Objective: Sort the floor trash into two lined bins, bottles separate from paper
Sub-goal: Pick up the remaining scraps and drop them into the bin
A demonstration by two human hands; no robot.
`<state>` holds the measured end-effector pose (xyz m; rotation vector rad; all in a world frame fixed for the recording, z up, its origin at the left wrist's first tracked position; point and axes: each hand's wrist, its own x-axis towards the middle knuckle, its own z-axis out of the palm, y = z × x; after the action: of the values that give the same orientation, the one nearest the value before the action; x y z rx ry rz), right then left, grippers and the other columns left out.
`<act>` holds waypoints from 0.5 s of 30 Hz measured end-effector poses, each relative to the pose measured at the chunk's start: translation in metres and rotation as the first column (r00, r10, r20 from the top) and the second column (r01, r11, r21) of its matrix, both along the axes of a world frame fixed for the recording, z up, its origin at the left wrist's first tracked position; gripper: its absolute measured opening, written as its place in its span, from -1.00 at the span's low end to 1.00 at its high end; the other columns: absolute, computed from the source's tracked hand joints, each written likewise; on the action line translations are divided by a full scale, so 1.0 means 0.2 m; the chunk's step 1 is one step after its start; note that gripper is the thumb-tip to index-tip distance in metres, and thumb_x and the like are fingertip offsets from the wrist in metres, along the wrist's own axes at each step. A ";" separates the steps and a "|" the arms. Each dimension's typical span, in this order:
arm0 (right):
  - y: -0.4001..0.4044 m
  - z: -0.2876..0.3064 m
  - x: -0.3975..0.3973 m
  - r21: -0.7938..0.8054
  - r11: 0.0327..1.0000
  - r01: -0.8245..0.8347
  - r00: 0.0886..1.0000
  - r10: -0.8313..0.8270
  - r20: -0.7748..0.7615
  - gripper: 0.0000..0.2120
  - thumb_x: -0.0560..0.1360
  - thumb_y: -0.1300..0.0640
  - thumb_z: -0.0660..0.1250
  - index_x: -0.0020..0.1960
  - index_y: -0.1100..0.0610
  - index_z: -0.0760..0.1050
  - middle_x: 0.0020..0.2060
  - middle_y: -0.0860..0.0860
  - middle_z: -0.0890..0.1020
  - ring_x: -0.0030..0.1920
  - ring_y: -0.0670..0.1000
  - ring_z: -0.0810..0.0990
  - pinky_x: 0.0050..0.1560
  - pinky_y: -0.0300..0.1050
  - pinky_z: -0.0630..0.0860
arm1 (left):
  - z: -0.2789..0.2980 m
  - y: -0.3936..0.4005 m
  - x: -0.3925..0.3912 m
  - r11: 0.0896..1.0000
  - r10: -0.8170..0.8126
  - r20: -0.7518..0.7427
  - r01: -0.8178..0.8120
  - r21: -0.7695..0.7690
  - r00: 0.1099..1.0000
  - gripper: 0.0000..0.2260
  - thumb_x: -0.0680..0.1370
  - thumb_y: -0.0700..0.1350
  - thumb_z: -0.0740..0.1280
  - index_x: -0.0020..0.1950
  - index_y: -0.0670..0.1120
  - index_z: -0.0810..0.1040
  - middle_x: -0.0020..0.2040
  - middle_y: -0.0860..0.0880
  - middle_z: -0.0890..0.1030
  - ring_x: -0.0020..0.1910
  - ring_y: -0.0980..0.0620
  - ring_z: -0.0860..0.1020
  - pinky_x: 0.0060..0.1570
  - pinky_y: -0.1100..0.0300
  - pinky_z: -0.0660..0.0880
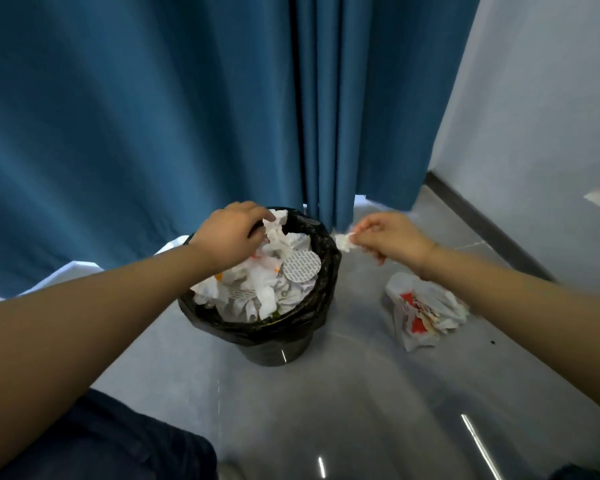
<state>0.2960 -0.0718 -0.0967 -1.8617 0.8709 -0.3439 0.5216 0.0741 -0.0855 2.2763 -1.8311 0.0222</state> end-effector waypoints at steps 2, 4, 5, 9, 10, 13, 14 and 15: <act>0.04 0.10 0.10 0.013 0.999 0.040 0.997 -0.040 0.066 -0.90 0.47 0.21 0.37 -0.22 0.11 0.53 -0.44 0.00 0.47 -0.50 -0.07 0.32 -0.61 -0.32 0.28 | 0.06 0.02 0.03 0.986 0.142 -0.172 -0.155 -0.066 0.975 -0.71 0.59 -0.20 0.14 0.25 -0.04 0.51 0.24 0.00 0.53 0.19 -0.02 0.47 0.14 0.14 0.40; 0.11 0.14 0.20 0.157 0.988 0.005 0.994 -0.023 0.110 -0.97 0.49 0.19 0.36 -0.13 0.12 0.53 -0.37 0.03 0.53 -0.47 -0.06 0.37 -0.59 -0.31 0.32 | 0.12 0.01 0.02 0.957 0.208 -0.342 -0.263 -0.125 0.917 -0.69 0.59 -0.22 0.12 0.26 -0.05 0.51 0.24 0.02 0.53 0.13 0.06 0.48 0.09 0.25 0.36; 0.14 0.16 0.23 0.244 0.969 -0.025 0.991 -0.009 0.135 -0.94 0.50 0.16 0.35 -0.04 0.14 0.52 -0.27 0.06 0.59 -0.41 -0.04 0.46 -0.54 -0.28 0.41 | 0.15 0.01 0.00 0.947 0.212 -0.386 -0.287 -0.146 0.898 -0.69 0.59 -0.23 0.12 0.26 -0.05 0.51 0.24 0.03 0.53 0.09 0.10 0.46 0.07 0.30 0.33; 0.18 0.15 0.26 0.380 0.923 -0.065 0.994 0.026 0.107 -0.75 0.54 0.11 0.30 0.20 0.15 0.44 0.05 0.11 0.62 0.00 0.09 0.64 -0.11 -0.06 0.62 | 0.18 -0.02 -0.06 0.960 0.165 -0.383 -0.238 -0.151 0.909 -0.67 0.56 -0.28 0.10 0.24 -0.06 0.51 0.24 0.01 0.54 0.18 0.07 0.47 0.17 0.27 0.34; 0.17 0.14 0.24 0.376 0.926 -0.040 0.996 0.007 0.090 -0.74 0.55 0.12 0.28 0.22 0.16 0.43 0.06 0.12 0.61 0.01 0.09 0.64 -0.11 -0.07 0.62 | 0.17 -0.02 -0.08 0.972 0.134 -0.341 -0.190 -0.137 0.931 -0.66 0.55 -0.29 0.10 0.23 -0.07 0.52 0.23 0.00 0.54 0.22 0.04 0.47 0.21 0.23 0.36; 0.09 0.07 0.13 0.373 0.926 0.057 0.992 -0.096 0.085 -0.77 0.56 0.15 0.27 0.18 0.21 0.47 -0.02 0.14 0.62 -0.16 0.03 0.61 -0.23 -0.15 0.59 | 0.14 -0.04 -0.12 0.996 0.026 -0.226 -0.045 -0.082 0.974 -0.68 0.56 -0.26 0.13 0.22 -0.06 0.53 0.18 -0.02 0.54 0.18 0.00 0.48 0.12 0.20 0.38; 0.05 0.03 0.08 0.365 0.926 0.100 0.988 -0.136 0.074 -0.79 0.56 0.16 0.27 0.15 0.23 0.49 -0.05 0.14 0.62 -0.22 0.01 0.59 -0.26 -0.15 0.57 | 0.11 -0.04 -0.14 0.998 -0.009 -0.202 -0.003 -0.061 0.979 -0.70 0.57 -0.24 0.14 0.23 -0.05 0.52 0.18 -0.02 0.53 0.18 0.00 0.46 0.10 0.20 0.36; 0.01 -0.02 0.03 0.345 0.926 0.153 0.982 -0.181 0.048 -0.80 0.55 0.16 0.28 0.12 0.25 0.50 -0.08 0.15 0.61 -0.25 0.01 0.57 -0.27 -0.14 0.55 | 0.09 -0.05 -0.16 0.998 -0.049 -0.181 0.041 -0.044 0.982 -0.71 0.57 -0.23 0.15 0.24 -0.04 0.52 0.19 -0.02 0.53 0.21 0.00 0.45 0.13 0.20 0.36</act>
<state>0.3012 -0.0691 -0.0998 -1.4498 0.9714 -0.3458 0.4904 0.0634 -0.0679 2.1320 -1.7708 -0.1508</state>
